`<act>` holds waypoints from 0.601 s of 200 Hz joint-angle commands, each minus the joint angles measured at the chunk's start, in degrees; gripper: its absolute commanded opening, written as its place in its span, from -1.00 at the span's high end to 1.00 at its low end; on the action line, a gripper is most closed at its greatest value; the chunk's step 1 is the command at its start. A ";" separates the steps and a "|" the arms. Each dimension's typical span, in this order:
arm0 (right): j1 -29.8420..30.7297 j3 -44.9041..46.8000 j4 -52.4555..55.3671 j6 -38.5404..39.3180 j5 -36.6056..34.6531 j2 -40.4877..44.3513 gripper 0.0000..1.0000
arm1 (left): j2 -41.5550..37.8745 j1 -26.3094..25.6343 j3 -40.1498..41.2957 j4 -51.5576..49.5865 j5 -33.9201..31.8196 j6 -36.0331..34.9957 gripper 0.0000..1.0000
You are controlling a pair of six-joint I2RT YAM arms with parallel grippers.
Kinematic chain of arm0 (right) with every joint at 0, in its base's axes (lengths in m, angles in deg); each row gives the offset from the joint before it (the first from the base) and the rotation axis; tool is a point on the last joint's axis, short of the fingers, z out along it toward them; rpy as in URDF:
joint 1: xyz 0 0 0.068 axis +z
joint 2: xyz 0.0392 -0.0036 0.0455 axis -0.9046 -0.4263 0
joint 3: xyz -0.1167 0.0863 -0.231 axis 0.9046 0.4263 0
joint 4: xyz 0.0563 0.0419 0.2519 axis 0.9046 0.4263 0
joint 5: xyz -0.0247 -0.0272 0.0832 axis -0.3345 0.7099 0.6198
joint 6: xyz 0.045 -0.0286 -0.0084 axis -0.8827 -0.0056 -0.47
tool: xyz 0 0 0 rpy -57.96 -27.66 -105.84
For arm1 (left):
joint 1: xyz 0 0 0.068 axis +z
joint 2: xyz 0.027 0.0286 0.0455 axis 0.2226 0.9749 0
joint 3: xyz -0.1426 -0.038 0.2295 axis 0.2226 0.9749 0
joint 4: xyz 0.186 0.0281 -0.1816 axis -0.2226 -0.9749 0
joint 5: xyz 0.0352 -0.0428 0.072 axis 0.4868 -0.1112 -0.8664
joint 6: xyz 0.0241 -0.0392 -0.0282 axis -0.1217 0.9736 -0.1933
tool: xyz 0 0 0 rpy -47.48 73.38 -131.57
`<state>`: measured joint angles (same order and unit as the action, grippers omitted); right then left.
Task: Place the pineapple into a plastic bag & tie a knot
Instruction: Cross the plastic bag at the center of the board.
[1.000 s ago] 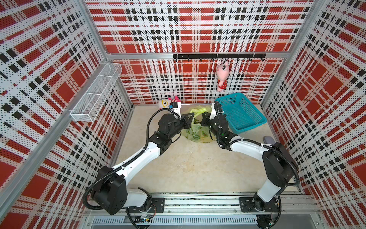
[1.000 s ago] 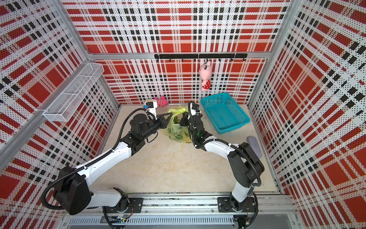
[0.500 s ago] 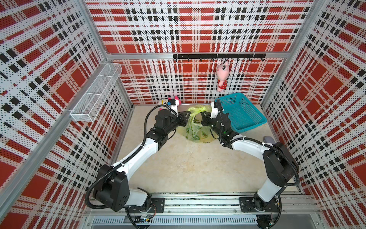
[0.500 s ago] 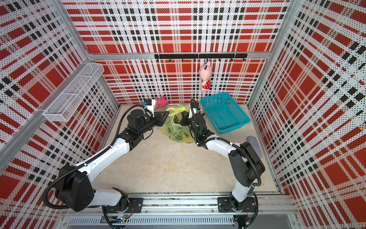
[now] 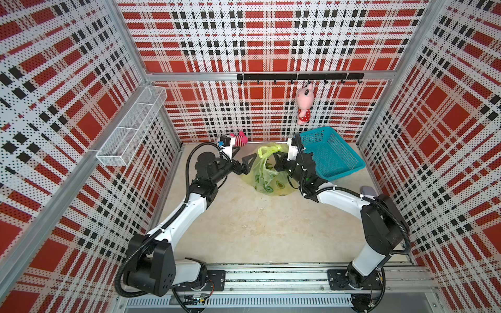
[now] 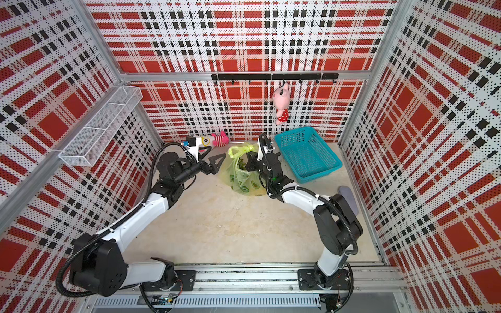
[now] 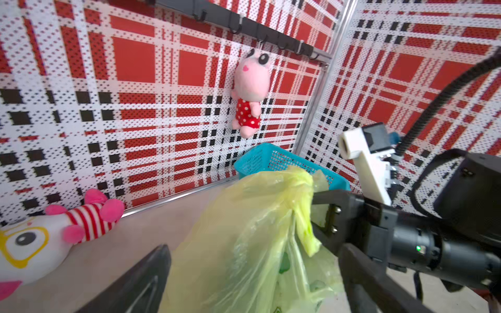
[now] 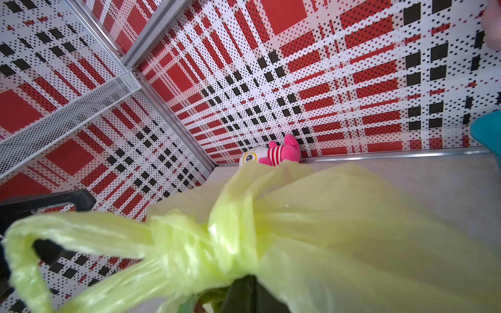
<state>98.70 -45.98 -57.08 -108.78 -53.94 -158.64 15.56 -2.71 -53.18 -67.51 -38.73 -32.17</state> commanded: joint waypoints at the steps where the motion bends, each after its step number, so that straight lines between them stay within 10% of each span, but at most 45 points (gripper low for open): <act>1: -0.33 -1.64 0.18 0.29 0.38 -0.48 1.00 | 1.55 -1.93 -2.02 3.93 3.69 -5.49 -0.96; 84: -0.69 -0.72 0.27 0.28 0.31 0.33 1.00 | 19.45 -1.57 -15.71 1.55 9.88 -6.51 -0.93; 120: -1.18 -0.47 0.25 0.04 0.66 0.75 1.00 | 22.97 -1.65 -16.84 0.68 14.06 -6.24 -0.24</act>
<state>98.16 -45.98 -56.47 -108.80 -53.44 -158.64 36.95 -4.46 -68.40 -65.78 -29.66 -37.78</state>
